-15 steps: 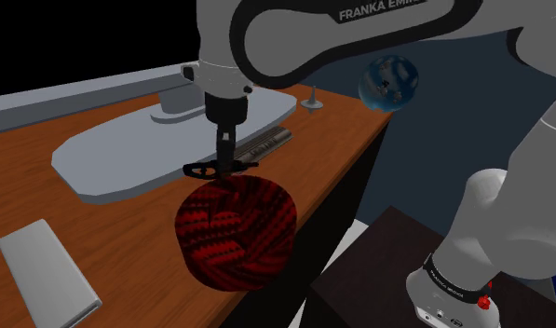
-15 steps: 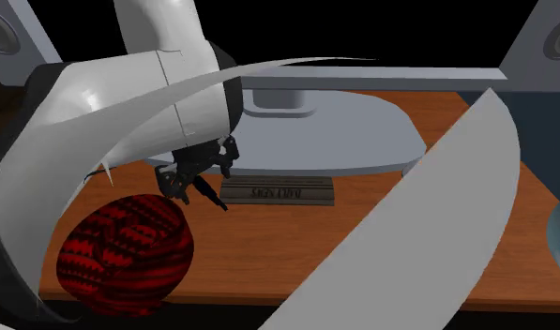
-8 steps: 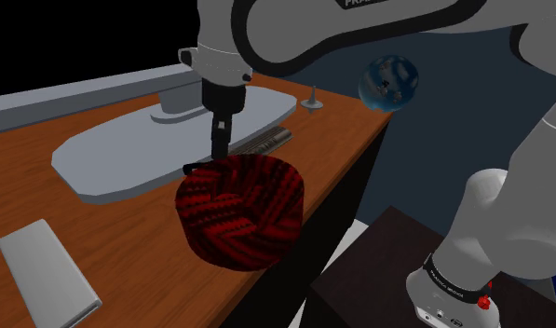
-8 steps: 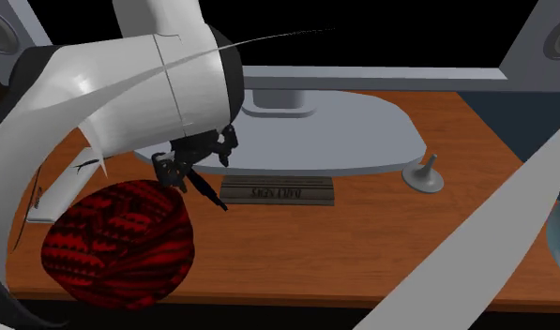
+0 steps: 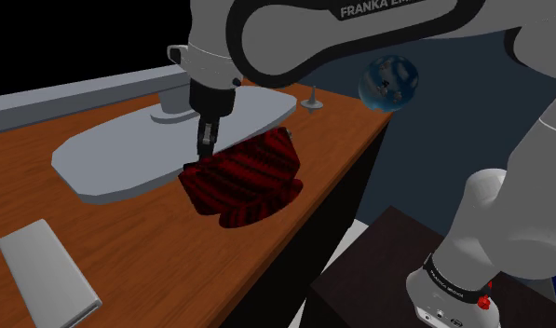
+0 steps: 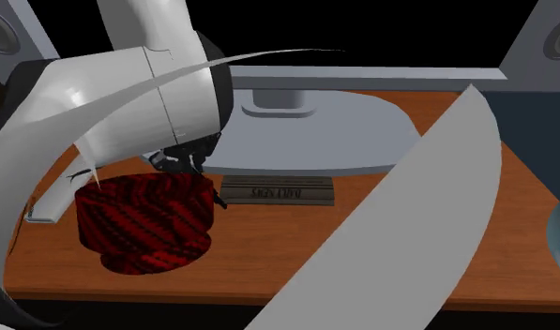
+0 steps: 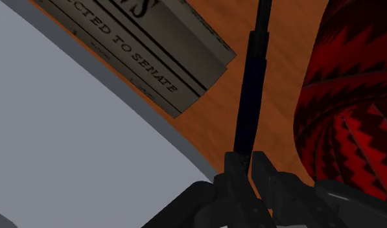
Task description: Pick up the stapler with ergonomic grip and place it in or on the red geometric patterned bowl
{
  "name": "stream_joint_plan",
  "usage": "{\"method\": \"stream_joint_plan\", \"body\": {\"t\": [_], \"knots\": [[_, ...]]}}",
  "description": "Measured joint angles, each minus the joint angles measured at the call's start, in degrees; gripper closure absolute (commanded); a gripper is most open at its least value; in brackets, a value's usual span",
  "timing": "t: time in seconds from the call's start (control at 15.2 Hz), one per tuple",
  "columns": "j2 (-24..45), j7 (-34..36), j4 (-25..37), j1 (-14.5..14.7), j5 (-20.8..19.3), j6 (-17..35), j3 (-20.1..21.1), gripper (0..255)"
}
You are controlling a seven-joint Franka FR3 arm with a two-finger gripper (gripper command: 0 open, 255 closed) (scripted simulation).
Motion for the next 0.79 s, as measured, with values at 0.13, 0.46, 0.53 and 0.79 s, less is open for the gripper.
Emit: {"method": "stream_joint_plan", "body": {"t": [0.13,0.46,0.53,0.79], "knots": [[-0.09,-0.44,0.11,-0.29,0.13,-1.14,-0.3,255],[-0.59,-1.35,1.81,-0.59,0.38,-8.64,-0.72,255],[-0.6,-1.44,2.28,-0.57,0.44,-10.05,-0.71,255],[-0.47,-1.44,5.1,-0.51,0.49,-13.93,-0.64,255]]}}
